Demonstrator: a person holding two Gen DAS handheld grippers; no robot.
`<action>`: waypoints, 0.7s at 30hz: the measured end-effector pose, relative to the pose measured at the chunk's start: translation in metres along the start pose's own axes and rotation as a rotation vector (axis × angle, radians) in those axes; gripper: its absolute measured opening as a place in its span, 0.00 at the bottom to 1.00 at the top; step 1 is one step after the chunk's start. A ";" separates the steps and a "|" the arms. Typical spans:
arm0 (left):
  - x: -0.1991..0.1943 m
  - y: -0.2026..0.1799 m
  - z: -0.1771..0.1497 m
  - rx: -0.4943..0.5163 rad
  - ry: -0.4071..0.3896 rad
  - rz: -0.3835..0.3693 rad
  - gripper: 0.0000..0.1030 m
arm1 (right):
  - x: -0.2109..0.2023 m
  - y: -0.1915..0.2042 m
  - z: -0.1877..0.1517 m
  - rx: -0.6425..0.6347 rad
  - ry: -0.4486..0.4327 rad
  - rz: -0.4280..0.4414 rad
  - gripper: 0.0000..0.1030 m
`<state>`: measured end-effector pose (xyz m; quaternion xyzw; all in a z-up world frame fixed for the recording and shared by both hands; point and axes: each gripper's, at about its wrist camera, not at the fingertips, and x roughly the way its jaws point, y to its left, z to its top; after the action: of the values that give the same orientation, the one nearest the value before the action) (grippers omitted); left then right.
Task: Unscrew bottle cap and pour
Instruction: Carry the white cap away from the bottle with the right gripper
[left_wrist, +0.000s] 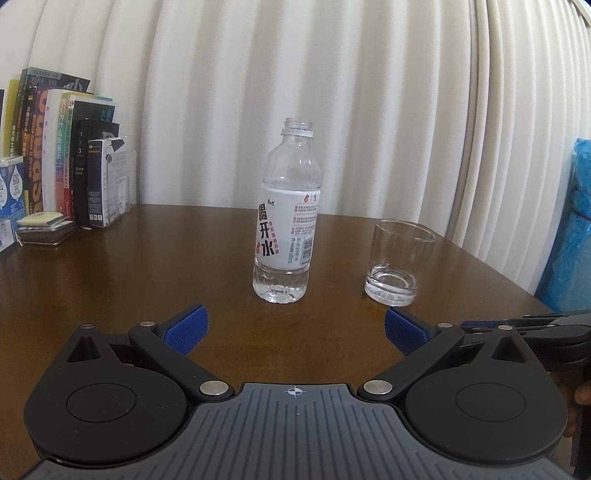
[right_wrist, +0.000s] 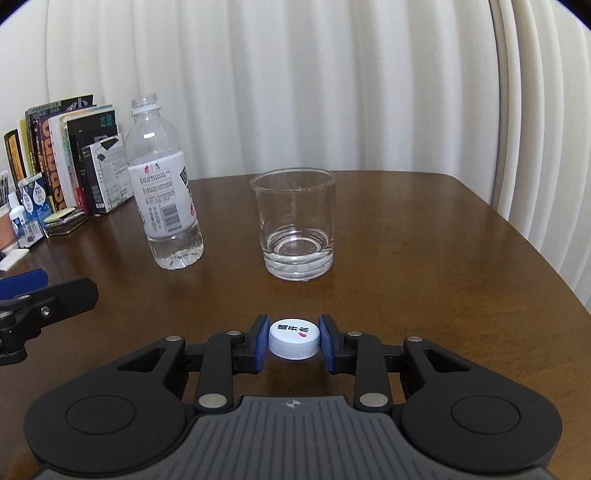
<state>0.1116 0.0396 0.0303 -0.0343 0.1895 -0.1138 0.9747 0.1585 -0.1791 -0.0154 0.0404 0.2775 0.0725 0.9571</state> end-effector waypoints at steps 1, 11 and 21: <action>0.000 0.000 0.000 0.001 0.003 0.000 1.00 | 0.001 0.000 0.000 0.005 0.017 0.001 0.31; 0.004 -0.001 0.001 -0.007 0.019 0.004 1.00 | 0.003 0.000 -0.001 0.003 0.044 -0.005 0.31; 0.006 -0.003 0.001 -0.007 0.025 0.012 1.00 | 0.003 0.002 -0.001 -0.014 0.048 -0.010 0.32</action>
<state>0.1168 0.0353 0.0293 -0.0349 0.2024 -0.1078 0.9727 0.1602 -0.1771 -0.0177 0.0308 0.2998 0.0704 0.9509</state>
